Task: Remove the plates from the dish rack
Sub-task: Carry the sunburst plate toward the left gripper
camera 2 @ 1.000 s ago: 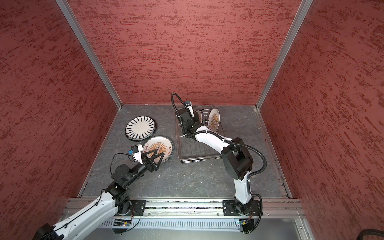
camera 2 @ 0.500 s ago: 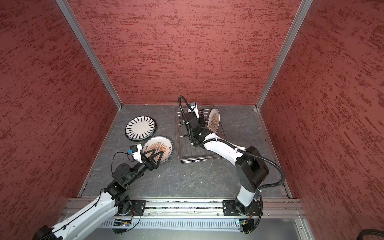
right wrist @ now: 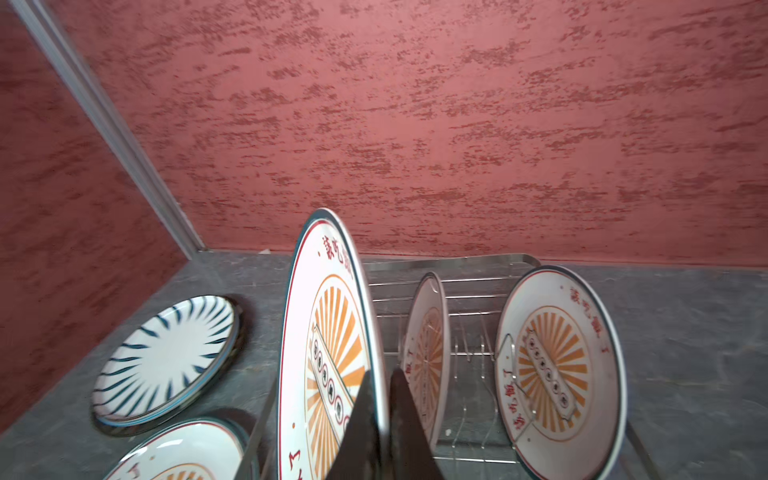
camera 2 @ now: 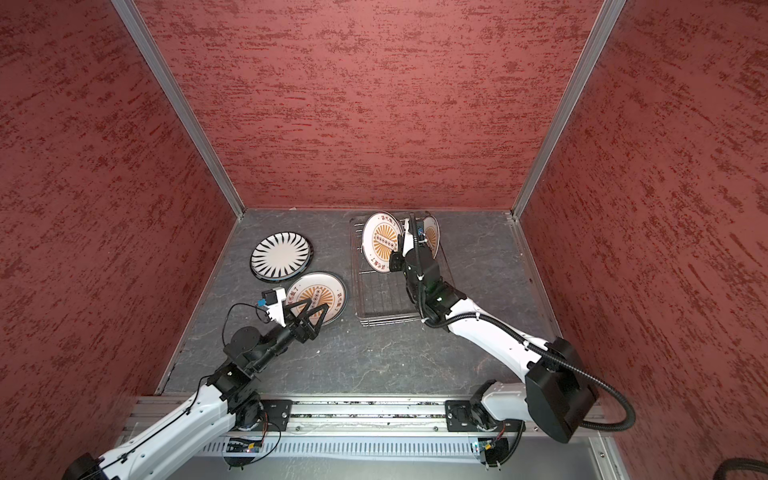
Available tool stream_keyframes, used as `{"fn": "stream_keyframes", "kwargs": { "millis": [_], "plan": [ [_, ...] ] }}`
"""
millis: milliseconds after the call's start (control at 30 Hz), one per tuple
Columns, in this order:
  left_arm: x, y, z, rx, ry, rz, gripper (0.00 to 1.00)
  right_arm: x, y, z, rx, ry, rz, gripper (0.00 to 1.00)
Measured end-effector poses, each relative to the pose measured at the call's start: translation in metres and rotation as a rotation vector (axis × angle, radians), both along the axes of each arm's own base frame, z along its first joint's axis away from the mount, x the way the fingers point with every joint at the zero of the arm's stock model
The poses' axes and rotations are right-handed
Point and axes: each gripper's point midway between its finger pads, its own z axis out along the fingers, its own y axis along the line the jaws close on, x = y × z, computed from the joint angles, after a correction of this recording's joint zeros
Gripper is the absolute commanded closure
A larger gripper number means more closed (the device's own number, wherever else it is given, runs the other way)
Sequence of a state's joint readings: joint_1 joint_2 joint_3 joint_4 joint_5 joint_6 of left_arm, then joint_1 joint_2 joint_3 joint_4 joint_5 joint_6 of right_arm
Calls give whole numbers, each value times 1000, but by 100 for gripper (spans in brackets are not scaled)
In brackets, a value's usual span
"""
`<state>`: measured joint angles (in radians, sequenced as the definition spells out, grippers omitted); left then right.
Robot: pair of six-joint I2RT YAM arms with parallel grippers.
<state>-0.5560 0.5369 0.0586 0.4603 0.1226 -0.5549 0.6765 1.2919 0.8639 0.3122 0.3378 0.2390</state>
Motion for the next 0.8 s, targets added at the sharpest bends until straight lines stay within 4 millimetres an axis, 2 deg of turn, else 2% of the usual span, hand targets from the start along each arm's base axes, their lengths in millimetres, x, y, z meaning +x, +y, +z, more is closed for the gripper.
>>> {"fn": "stream_keyframes", "kwargs": {
  "millis": [167, 300, 400, 567, 733, 800],
  "plan": [
    [3, 5, 2, -78, 6, -32, 1, -20, 22, 5, 104, -16, 175, 100],
    [8, 13, 5, -139, 19, -31, 1, -39, 36, -4, 162, -8, 305, 100],
    [4, 12, 17, -175, -13, -60, 1, -50, 47, -11, 189, 9, 393, 100],
    [-1, 11, 30, -201, -50, -77, 1, -60, 62, -6, 240, -3, 502, 100],
    [1, 13, 25, -197, -33, -63, 0, -67, 75, -11, 271, -1, 586, 100],
    [2, 12, 22, -194, -16, -61, 7, -69, 80, -15, 277, 8, 619, 100]
  ]
}}
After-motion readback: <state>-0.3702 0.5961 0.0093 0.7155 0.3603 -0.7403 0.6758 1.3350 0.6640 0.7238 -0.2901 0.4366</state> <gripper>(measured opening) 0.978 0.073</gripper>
